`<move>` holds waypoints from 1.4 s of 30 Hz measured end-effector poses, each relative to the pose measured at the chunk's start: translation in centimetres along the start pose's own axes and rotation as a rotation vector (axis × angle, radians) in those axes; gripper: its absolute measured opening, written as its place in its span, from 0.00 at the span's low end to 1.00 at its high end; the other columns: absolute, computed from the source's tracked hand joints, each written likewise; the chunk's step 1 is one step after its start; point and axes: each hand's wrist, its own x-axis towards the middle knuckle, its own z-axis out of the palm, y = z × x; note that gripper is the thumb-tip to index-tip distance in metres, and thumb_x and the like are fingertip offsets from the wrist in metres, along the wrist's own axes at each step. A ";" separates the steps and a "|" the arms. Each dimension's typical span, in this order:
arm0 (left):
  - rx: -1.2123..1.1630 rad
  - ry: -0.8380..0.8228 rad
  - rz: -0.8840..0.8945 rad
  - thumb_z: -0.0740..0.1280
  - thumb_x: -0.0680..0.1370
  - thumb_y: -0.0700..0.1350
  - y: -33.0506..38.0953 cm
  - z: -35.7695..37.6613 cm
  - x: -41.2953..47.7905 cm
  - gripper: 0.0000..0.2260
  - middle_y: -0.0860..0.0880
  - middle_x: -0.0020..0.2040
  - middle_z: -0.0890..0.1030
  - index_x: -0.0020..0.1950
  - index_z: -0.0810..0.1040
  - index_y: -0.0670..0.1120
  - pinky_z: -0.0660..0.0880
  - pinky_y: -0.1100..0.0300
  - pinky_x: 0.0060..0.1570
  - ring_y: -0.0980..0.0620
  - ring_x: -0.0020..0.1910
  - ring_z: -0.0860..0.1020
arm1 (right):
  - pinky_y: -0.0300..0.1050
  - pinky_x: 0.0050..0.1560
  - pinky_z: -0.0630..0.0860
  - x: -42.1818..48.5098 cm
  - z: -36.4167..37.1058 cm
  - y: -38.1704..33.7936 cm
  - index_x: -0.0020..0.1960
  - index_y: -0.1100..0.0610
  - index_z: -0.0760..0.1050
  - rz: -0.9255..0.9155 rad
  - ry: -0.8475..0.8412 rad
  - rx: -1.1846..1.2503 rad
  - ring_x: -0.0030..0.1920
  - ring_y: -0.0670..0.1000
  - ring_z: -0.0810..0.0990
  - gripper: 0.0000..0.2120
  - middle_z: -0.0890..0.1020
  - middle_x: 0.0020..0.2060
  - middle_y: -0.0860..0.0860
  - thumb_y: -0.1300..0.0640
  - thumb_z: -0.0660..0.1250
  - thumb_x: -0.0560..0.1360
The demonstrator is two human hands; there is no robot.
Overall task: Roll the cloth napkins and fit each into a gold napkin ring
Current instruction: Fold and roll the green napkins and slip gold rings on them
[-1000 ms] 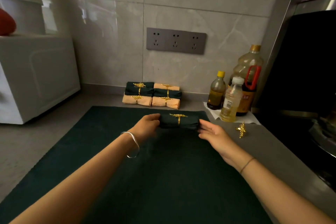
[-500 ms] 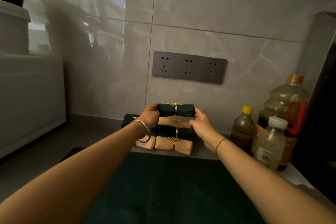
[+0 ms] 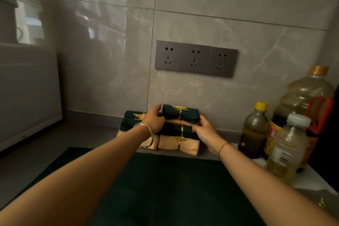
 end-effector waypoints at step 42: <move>0.470 0.211 0.116 0.64 0.76 0.58 -3.5 0.1 1.4 0.22 0.46 0.60 0.78 0.66 0.73 0.48 0.71 0.47 0.62 0.45 0.63 0.70 | 0.43 0.37 0.71 1.0 -0.6 0.6 0.34 0.57 0.71 0.053 0.339 -0.012 0.36 0.51 0.75 0.19 0.77 0.33 0.53 0.43 0.69 0.71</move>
